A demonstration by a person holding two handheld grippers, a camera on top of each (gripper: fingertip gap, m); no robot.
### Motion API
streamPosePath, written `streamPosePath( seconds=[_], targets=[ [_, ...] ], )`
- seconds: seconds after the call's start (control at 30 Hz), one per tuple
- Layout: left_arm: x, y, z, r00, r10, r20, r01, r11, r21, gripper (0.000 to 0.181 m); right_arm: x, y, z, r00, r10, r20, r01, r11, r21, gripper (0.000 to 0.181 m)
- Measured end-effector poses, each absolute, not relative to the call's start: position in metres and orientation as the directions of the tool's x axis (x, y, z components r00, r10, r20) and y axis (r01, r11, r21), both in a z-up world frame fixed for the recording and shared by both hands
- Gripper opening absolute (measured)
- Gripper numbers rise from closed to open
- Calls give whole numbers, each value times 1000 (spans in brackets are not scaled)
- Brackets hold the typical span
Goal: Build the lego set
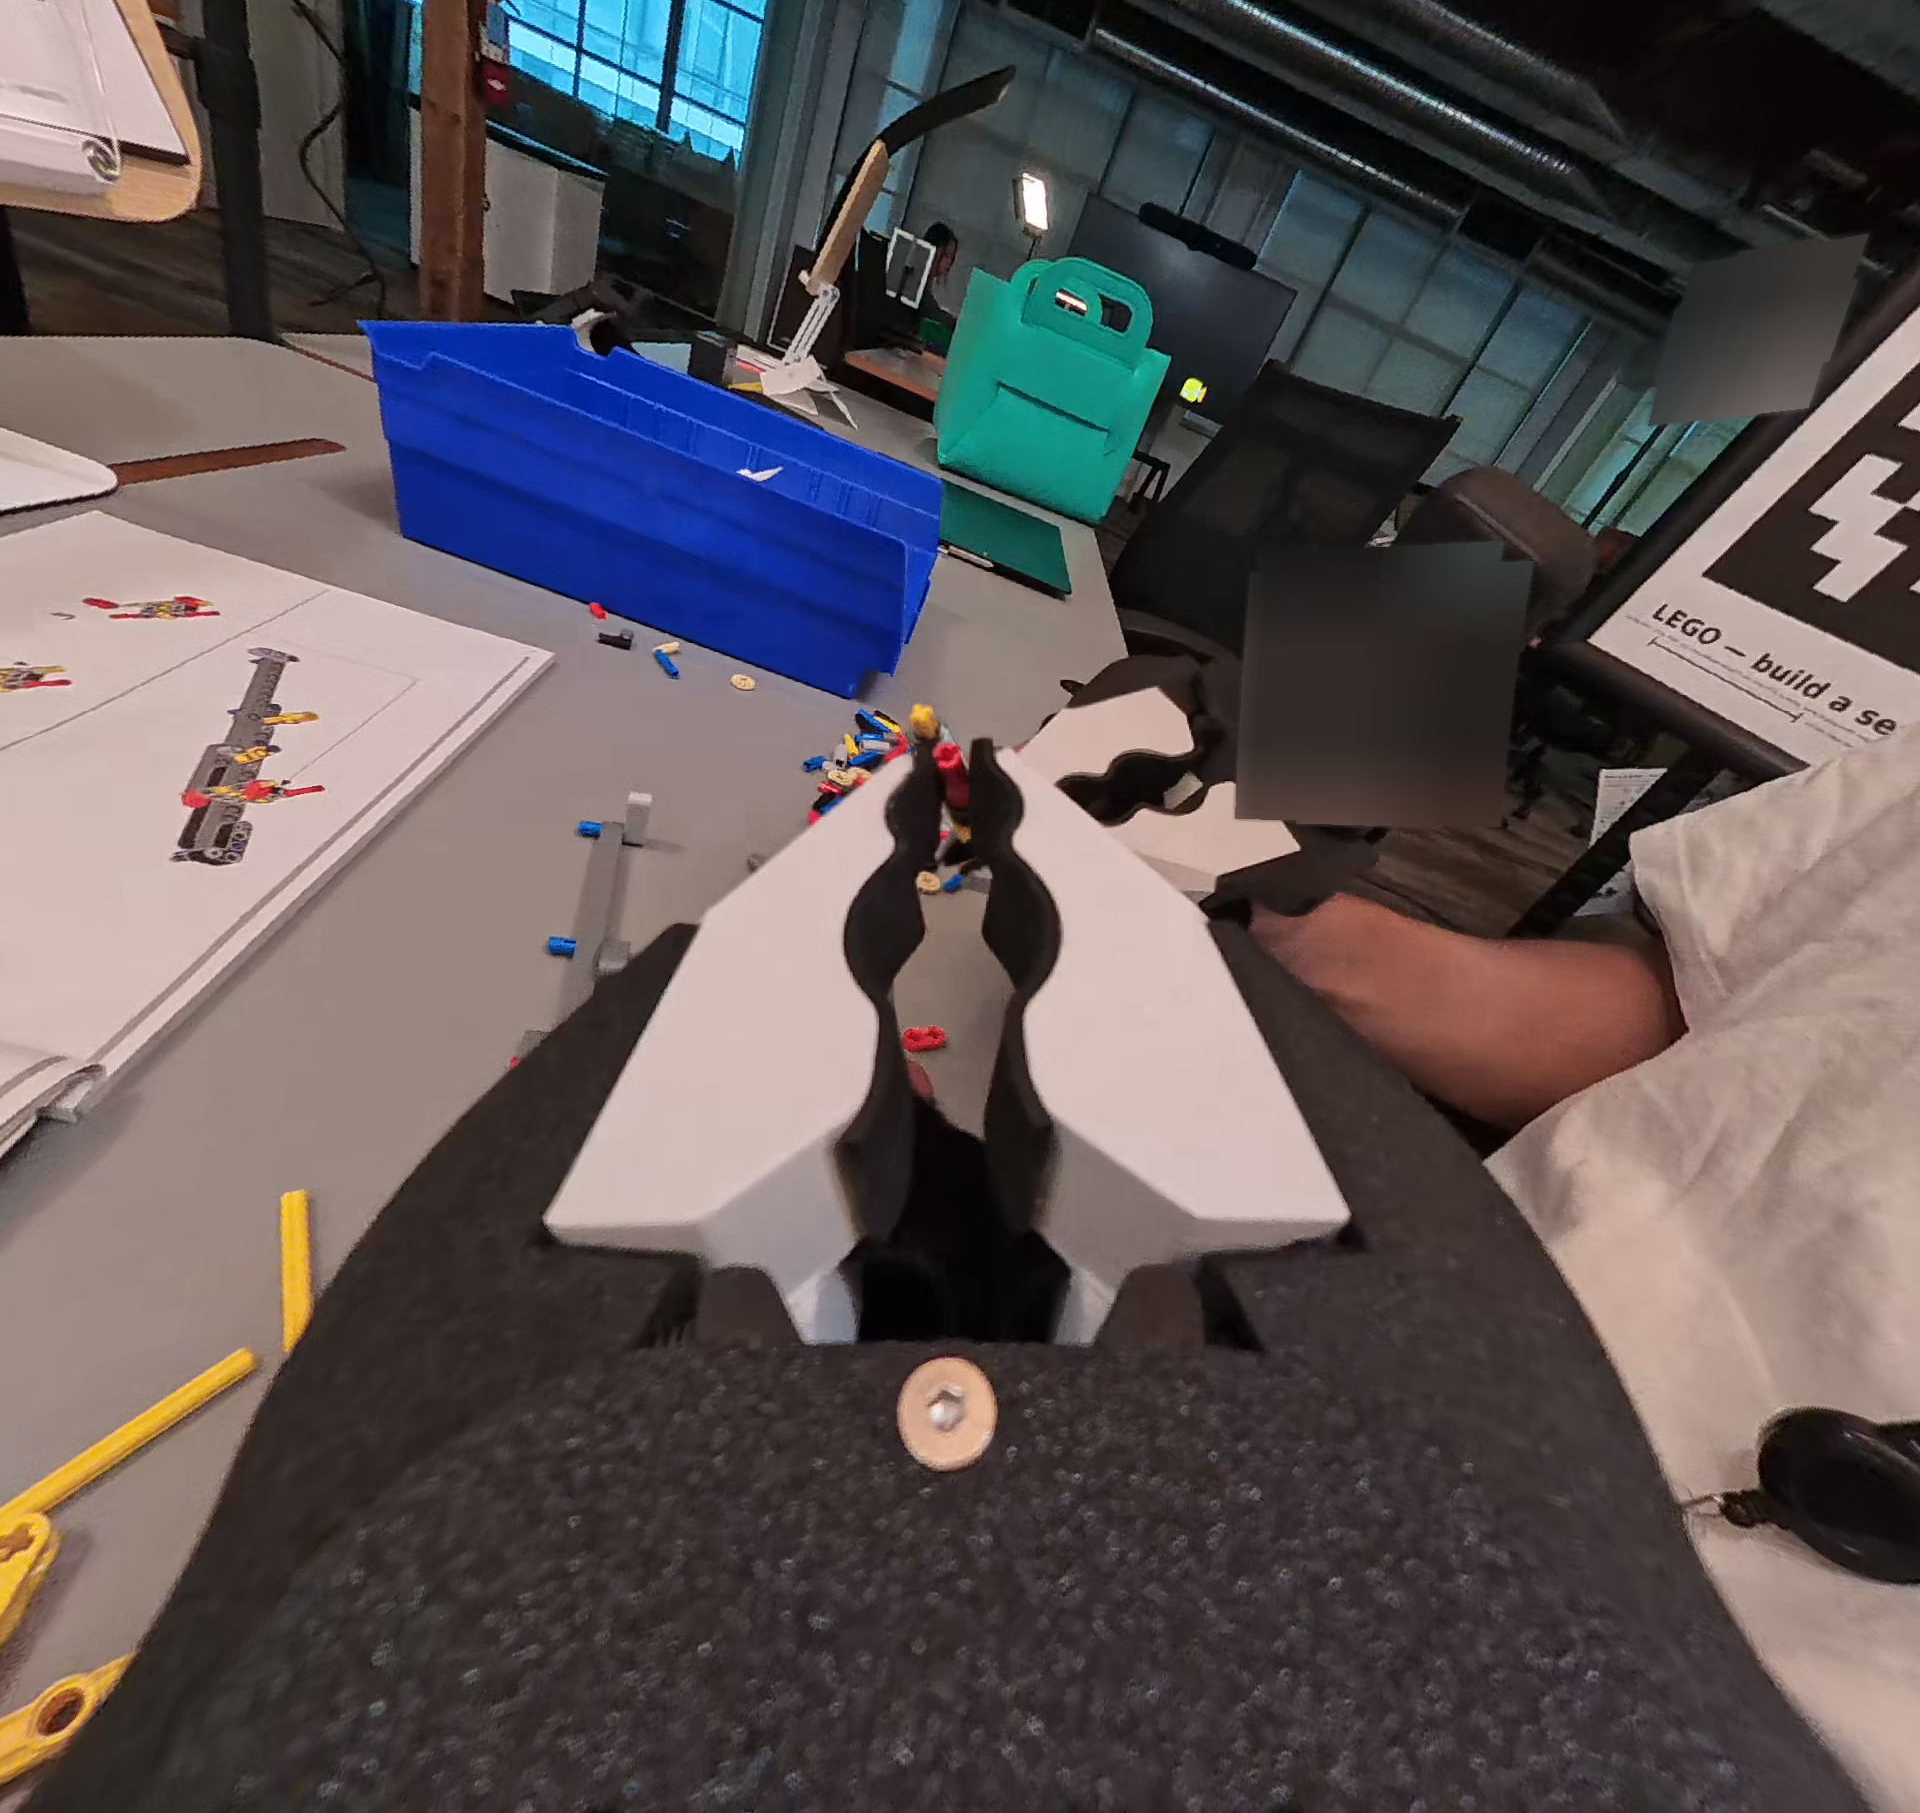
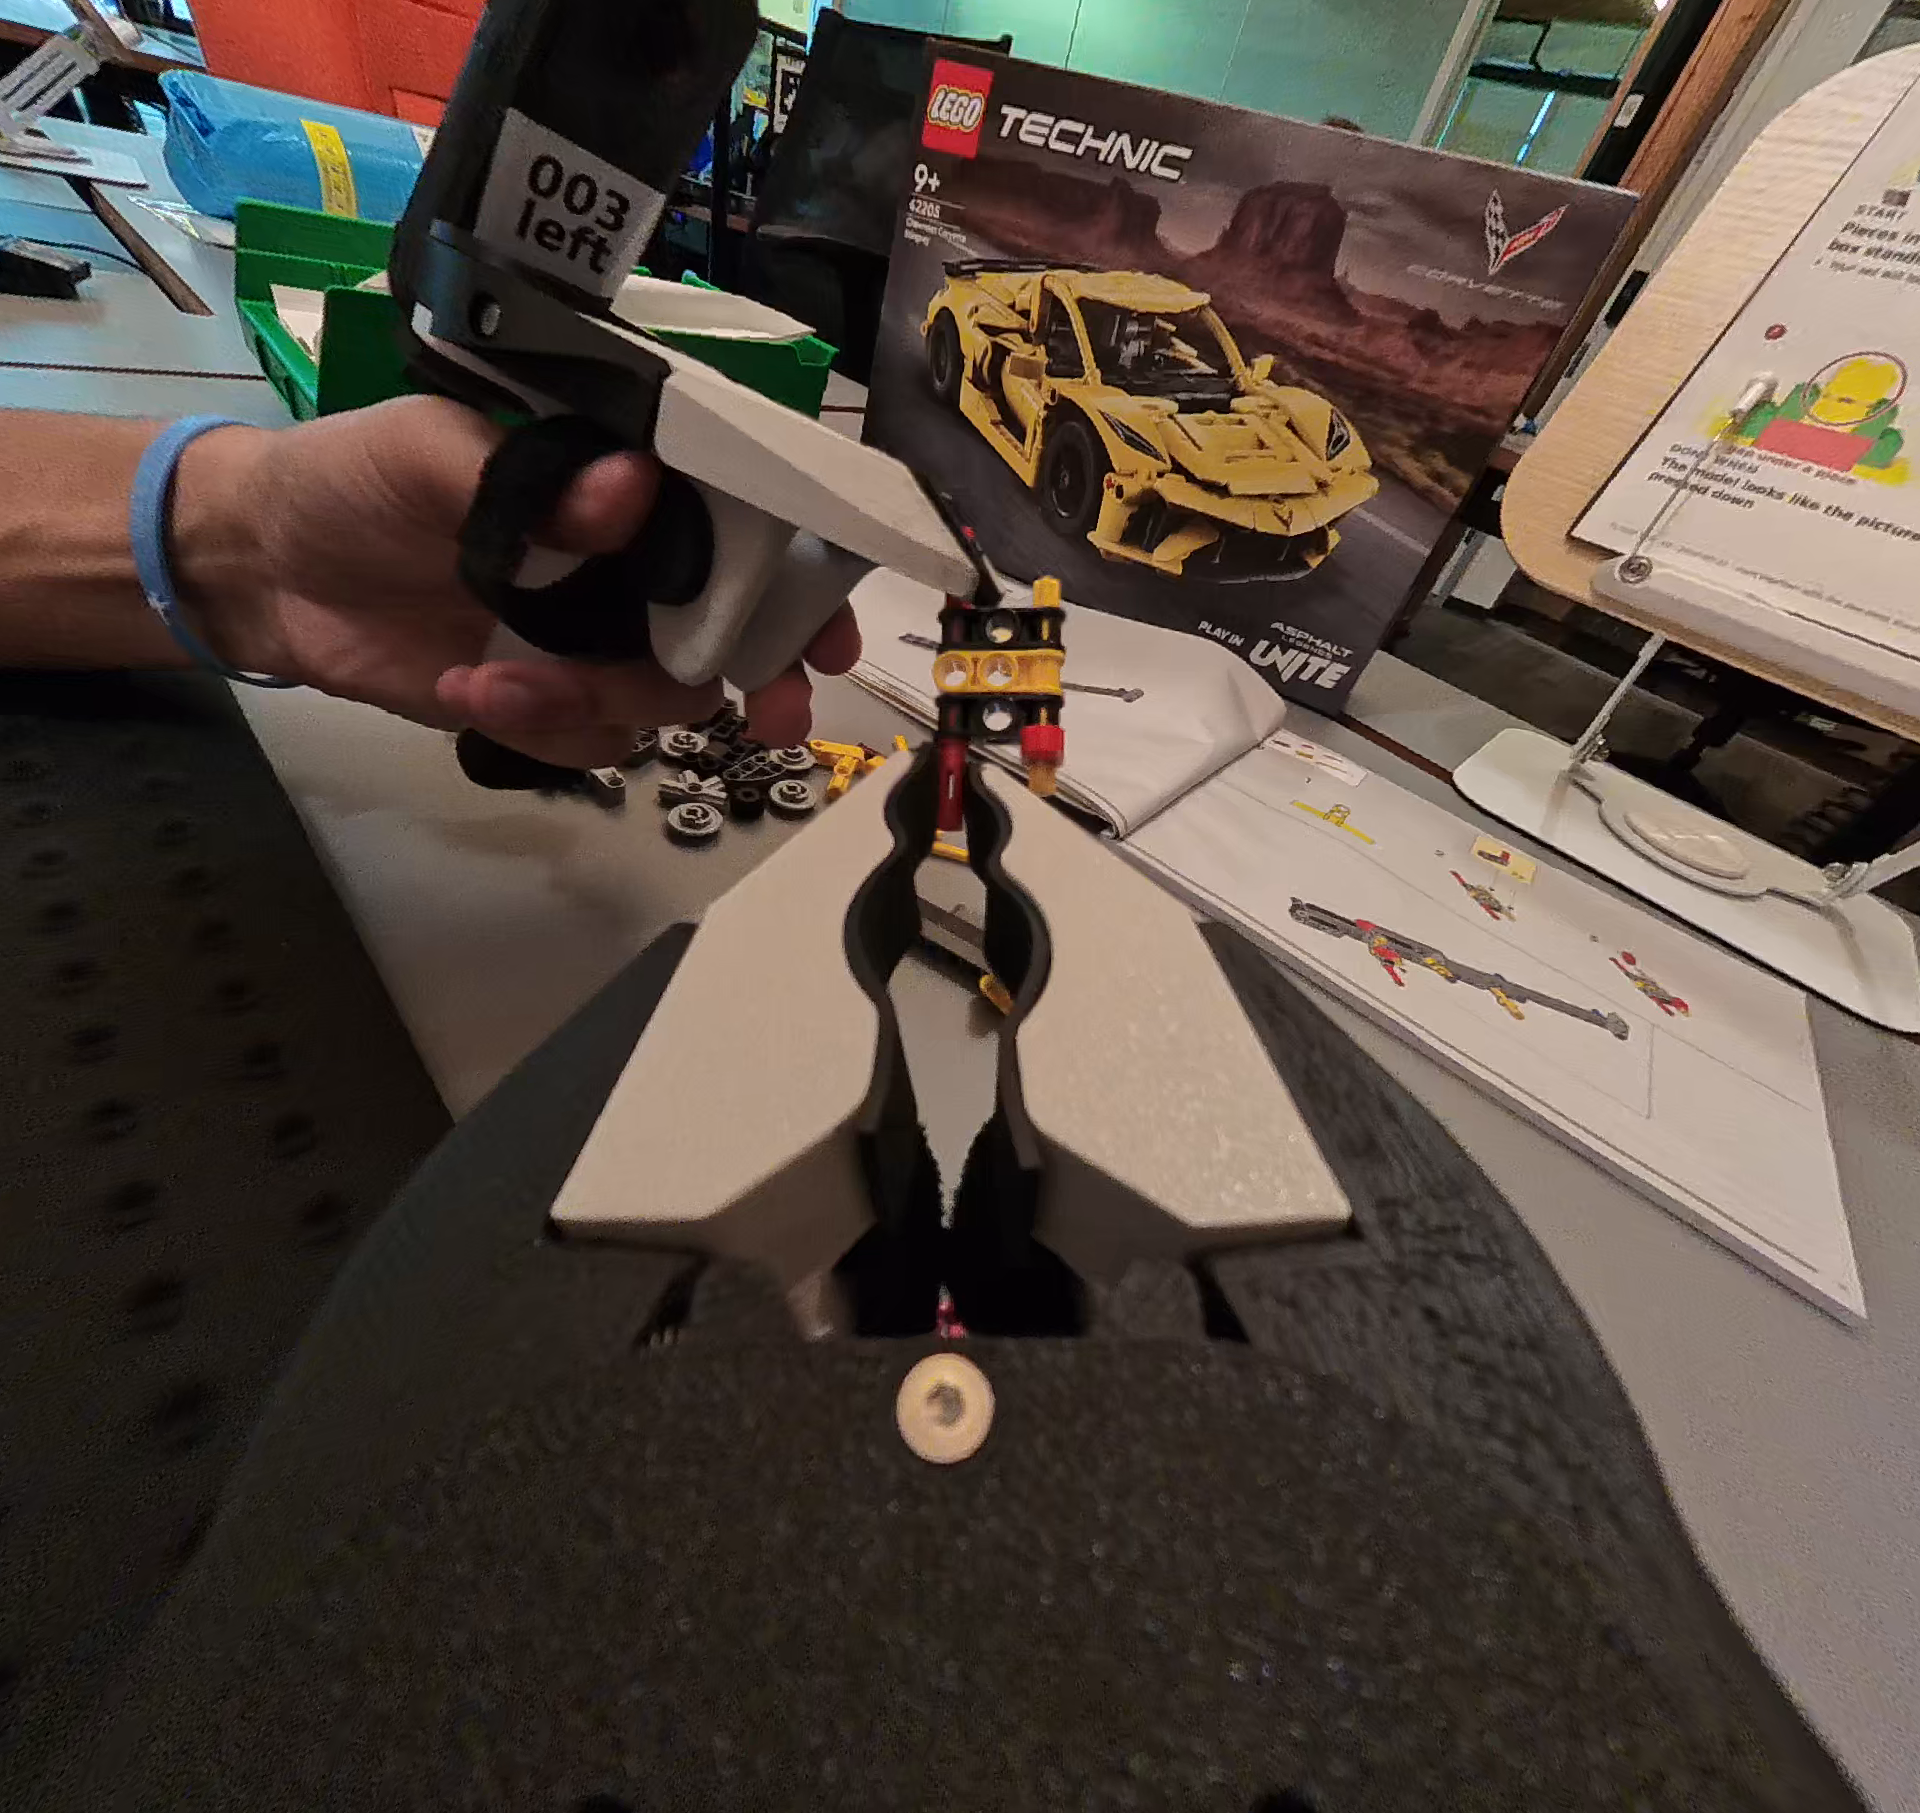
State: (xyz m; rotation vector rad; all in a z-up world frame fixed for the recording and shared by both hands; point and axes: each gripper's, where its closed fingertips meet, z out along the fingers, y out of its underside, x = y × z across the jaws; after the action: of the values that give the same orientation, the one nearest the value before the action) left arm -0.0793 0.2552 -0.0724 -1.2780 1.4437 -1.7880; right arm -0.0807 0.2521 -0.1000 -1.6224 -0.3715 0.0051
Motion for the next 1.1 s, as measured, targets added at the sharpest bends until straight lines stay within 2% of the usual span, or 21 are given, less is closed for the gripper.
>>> streamPosePath(
  seconds=[0.1,0.13,0.23,0.3,0.37,0.5,0.67,0.77,0.87,0.97,1.1],
  targets=[
    [-83,251,-74,-458,-828,324,-177,-272,-946,3,-87,247,-98,941,324,96,122,-61,-991,8],
    [-84,250,-74,-472,-829,299,-174,-245,-954,3,-90,241,-93,924,381,31,58,-61,-996,17],
    [-96,238,-74,-551,-815,180,-148,-117,-982,3,-84,219,-86,838,526,-144,-102,-108,-989,19],
    [-102,229,-76,-599,-790,133,-142,-59,-988,3,-78,218,-95,798,553,-238,-151,-199,-968,30],
    [-104,222,-76,-626,-768,134,-145,-54,-988,3,-91,212,-92,717,636,-284,-181,-223,-958,28],
    [-105,216,-72,-659,-729,183,-148,-113,-982,3,-107,212,-86,652,689,-318,-223,-226,-948,26],
    [-105,216,-58,-685,-682,256,-113,-248,-962,2,-105,215,-66,603,693,-395,-383,-182,-905,24],
    [-103,218,-48,-686,-677,268,-71,-305,-950,3,-104,216,-46,524,717,-460,-531,-148,-835,29],
    [-100,228,-36,-659,-692,295,-17,-379,-925,2,-87,213,-27,445,739,-507,-690,-78,-720,38],
    [-98,239,-30,-620,-717,319,28,-426,-904,2,-77,220,-37,498,677,-542,-685,-76,-725,39],
    [-93,236,-27,-607,-711,355,52,-481,-875,2,-98,229,-45,464,680,-568,-664,-157,-731,33]
  ],
)
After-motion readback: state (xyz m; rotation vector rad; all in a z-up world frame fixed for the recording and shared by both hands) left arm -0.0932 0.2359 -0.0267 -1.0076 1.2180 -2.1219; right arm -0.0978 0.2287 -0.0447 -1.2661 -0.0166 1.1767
